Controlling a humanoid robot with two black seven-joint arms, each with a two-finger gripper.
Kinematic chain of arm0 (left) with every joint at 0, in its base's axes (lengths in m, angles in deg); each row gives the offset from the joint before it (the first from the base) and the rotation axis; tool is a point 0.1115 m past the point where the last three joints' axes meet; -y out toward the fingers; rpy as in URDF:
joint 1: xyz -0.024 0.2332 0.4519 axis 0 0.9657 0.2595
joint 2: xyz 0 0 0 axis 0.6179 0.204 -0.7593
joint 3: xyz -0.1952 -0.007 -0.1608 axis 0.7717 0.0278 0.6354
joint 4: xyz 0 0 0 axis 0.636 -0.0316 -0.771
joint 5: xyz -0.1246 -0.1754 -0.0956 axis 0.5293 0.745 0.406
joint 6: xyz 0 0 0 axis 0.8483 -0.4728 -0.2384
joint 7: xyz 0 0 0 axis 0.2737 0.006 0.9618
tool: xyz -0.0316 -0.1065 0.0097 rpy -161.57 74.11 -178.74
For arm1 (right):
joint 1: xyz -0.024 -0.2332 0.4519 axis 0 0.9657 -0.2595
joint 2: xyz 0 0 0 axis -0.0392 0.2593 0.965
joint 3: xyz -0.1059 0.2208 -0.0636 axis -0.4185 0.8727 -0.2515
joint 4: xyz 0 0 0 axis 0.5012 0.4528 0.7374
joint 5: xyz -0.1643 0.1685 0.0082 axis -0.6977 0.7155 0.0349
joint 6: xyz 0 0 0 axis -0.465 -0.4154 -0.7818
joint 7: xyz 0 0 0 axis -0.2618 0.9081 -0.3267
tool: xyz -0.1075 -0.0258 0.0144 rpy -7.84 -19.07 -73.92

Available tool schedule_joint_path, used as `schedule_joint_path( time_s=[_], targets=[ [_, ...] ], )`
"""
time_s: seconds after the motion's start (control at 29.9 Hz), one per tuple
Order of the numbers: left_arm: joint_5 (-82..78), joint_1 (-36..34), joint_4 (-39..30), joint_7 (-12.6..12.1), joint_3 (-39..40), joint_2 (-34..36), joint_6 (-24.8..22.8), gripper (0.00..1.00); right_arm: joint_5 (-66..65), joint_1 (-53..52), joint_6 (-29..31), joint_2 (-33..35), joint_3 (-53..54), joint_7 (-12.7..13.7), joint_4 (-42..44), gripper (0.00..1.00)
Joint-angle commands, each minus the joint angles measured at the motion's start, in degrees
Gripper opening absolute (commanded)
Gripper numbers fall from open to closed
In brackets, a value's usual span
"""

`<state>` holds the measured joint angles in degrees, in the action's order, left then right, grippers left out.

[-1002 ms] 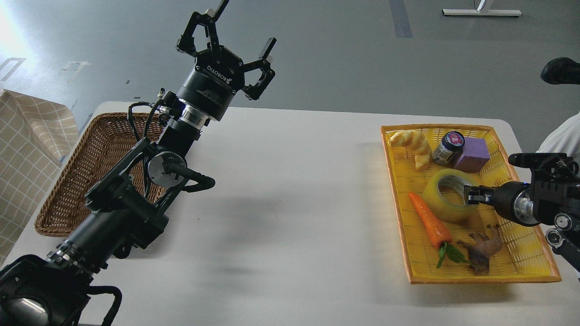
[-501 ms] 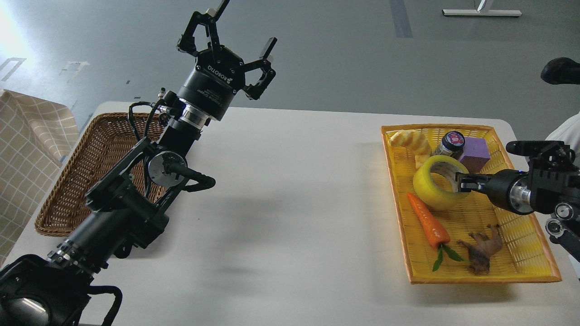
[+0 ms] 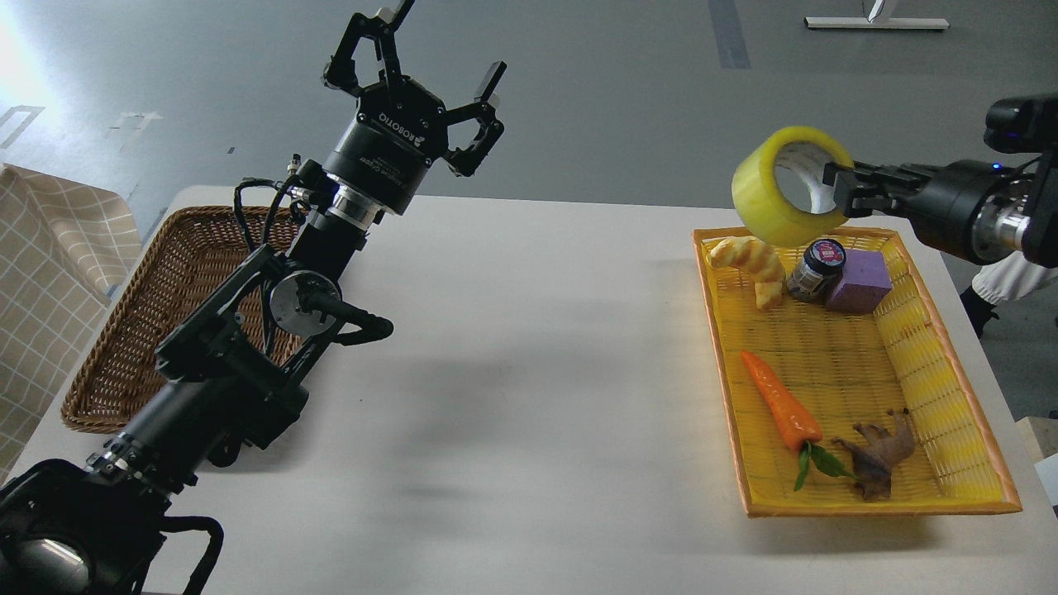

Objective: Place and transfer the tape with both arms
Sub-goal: 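Lift the tape roll and set it on the table center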

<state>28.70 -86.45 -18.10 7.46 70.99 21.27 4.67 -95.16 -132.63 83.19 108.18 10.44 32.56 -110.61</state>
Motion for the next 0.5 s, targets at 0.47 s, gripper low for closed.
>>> schedule_joint_path(
  time_s=[0.47],
  targets=[
    [0.00, 0.16, 0.01, 0.00, -0.01, -0.11, 0.00, 0.98, -2.08, -12.95, 0.00, -27.10, -21.70, 0.03, 19.16, 0.00]
  ],
)
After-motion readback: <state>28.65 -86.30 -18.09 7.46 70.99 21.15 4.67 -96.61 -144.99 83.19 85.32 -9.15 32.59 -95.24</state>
